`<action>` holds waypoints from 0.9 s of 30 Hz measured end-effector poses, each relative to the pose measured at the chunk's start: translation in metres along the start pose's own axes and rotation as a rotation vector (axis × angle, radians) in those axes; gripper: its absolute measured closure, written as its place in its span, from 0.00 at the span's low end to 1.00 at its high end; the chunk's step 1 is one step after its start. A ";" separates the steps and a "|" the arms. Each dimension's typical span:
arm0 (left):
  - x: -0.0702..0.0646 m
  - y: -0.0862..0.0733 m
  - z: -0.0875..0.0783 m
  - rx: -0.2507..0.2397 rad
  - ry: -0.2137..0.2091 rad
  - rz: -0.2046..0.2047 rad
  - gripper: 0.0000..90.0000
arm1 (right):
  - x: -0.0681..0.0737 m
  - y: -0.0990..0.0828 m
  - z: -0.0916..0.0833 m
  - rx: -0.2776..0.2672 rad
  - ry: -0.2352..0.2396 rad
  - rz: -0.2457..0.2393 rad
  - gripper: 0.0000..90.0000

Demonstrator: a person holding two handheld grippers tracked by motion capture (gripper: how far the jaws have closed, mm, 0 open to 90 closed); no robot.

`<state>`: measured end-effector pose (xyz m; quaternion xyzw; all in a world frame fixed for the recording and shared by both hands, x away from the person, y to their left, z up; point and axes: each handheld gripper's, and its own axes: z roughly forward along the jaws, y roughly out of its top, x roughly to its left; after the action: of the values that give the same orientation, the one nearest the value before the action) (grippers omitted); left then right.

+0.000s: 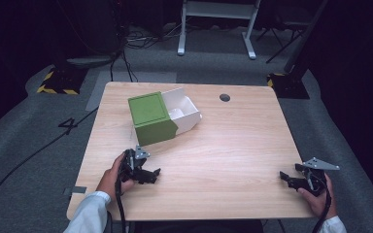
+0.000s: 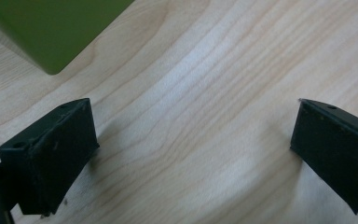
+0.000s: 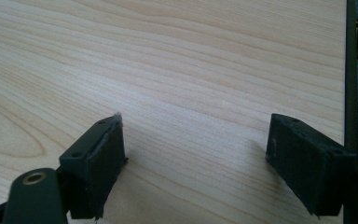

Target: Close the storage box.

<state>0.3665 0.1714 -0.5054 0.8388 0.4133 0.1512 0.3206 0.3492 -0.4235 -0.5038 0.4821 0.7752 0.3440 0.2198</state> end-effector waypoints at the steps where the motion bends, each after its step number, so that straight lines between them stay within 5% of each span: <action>1: 0.001 -0.001 -0.001 0.002 -0.008 0.011 0.00 | 0.000 0.000 0.000 0.000 -0.001 0.000 0.22; 8: 0.013 -0.005 -0.005 0.003 -0.098 0.107 0.00 | 0.001 0.001 0.001 0.000 -0.002 0.000 0.21; 18: 0.016 -0.009 -0.008 0.003 -0.110 0.113 0.00 | 0.005 0.007 0.003 -0.020 -0.028 0.000 0.22; 27: 0.021 -0.016 -0.014 0.002 -0.106 0.110 0.00 | 0.021 0.060 0.014 -0.058 0.018 -0.104 0.26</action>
<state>0.3627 0.2004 -0.5056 0.8674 0.3493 0.1236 0.3323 0.3853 -0.3826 -0.4690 0.4314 0.7909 0.3587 0.2443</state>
